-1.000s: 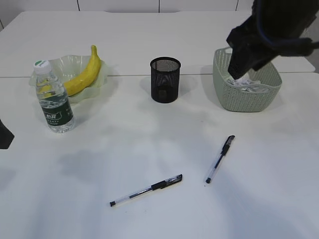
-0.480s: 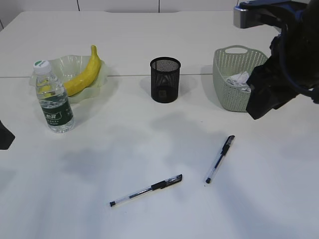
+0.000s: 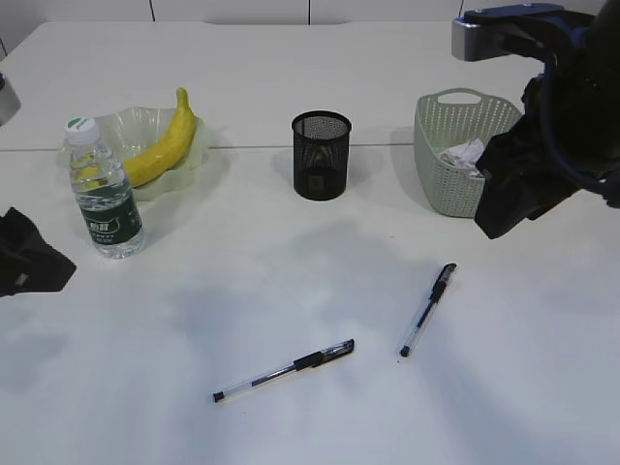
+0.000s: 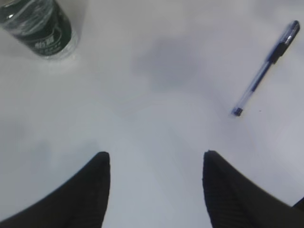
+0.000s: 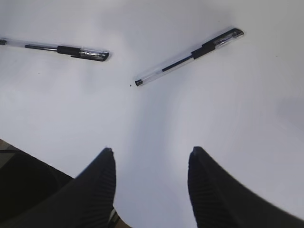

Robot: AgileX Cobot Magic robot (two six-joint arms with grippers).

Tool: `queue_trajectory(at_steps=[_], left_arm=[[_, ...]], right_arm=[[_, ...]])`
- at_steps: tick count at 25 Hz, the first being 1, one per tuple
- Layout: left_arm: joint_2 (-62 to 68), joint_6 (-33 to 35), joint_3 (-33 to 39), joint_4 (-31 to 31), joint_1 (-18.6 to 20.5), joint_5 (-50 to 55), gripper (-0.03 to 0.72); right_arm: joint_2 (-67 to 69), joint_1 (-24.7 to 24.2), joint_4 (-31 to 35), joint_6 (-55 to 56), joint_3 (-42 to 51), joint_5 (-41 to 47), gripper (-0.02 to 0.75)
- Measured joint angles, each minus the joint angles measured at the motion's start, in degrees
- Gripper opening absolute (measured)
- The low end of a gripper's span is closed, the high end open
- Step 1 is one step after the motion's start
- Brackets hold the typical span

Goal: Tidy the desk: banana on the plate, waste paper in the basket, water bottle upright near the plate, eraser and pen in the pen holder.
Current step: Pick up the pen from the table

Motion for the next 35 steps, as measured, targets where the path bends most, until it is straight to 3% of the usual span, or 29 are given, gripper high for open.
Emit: queue_trajectory(at_steps=[6,19,35], left_arm=[[0.24,3.69,0.0,-0.2,-5.68,-3.69,0.435],[10.26,11.94,-0.68,-0.2,-9.39,-4.57,0.435],[25.07,22.5,-12.72,-3.53,-15.41,-7.31,0.435]], right_arm=[[0.0,0.0,0.33,-0.1,0.0,0.0,0.372],[0.0,0.0,0.87,-1.42,0.0,0.0,0.372],[0.0,0.0,2.6,-4.5,0.09,-0.09,0.372]])
